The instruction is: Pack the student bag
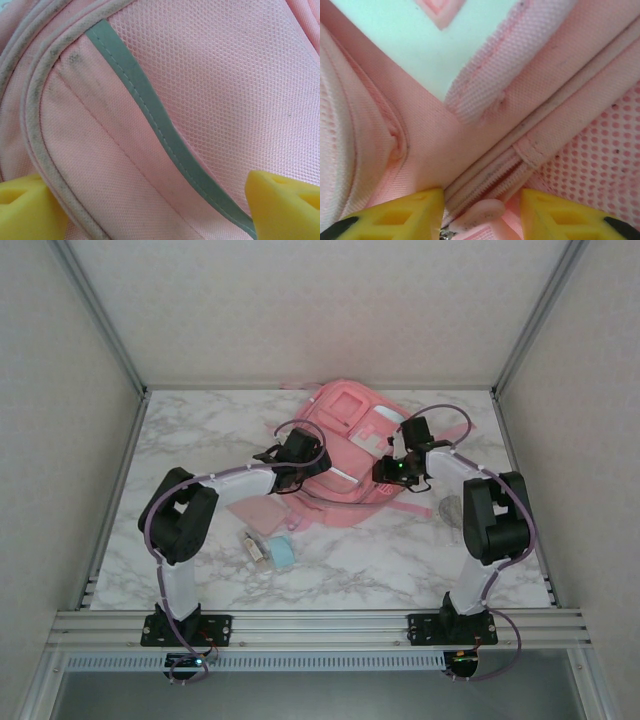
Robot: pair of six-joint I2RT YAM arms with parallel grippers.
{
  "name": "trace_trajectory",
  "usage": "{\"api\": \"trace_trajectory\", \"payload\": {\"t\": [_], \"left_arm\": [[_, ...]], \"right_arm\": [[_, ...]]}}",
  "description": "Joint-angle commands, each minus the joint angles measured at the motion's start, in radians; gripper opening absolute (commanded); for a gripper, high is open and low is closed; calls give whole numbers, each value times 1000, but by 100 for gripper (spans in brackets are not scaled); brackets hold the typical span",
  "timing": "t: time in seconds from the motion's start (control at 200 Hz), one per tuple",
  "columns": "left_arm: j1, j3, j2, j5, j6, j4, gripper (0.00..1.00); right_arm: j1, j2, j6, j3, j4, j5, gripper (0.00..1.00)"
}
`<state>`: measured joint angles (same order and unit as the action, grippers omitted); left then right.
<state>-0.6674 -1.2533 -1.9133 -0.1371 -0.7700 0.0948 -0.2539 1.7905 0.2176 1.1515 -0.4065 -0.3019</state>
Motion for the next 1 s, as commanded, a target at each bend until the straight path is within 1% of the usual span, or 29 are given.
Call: {"api": "trace_trajectory", "payload": {"t": [0.0, 0.105, 0.235, 0.35, 0.45, 0.601, 0.716, 0.786, 0.921, 0.991], "left_arm": [[-4, -37, 15, 79, 15, -6, 87], [3, -44, 4, 86, 4, -11, 87], [13, -46, 2, 87, -4, -19, 87], [23, -47, -2, 88, -6, -23, 87], [29, -51, -7, 87, -4, -22, 87], [35, -64, -10, 88, 1, -20, 87], [35, -68, -5, 91, 2, -17, 86], [35, -67, 8, 93, 8, -11, 86], [35, -67, 49, 98, 38, 11, 87], [35, -74, 75, 112, 62, 66, 86]], "right_arm": [[-8, -28, -38, -37, 133, -140, 46], [-7, -59, -49, -54, 140, -230, 44], [-15, -110, -17, -80, 113, -347, 42], [-51, -189, -5, -125, 76, -369, 42], [-73, -266, -2, -160, 27, -338, 42], [-73, -344, -18, -208, 19, -302, 44], [-69, -327, -52, -193, -18, -226, 44], [-56, -308, -41, -187, -24, -167, 44], [-17, -266, 67, -180, -35, -14, 45], [7, -254, 134, -194, -2, 14, 46]]}}
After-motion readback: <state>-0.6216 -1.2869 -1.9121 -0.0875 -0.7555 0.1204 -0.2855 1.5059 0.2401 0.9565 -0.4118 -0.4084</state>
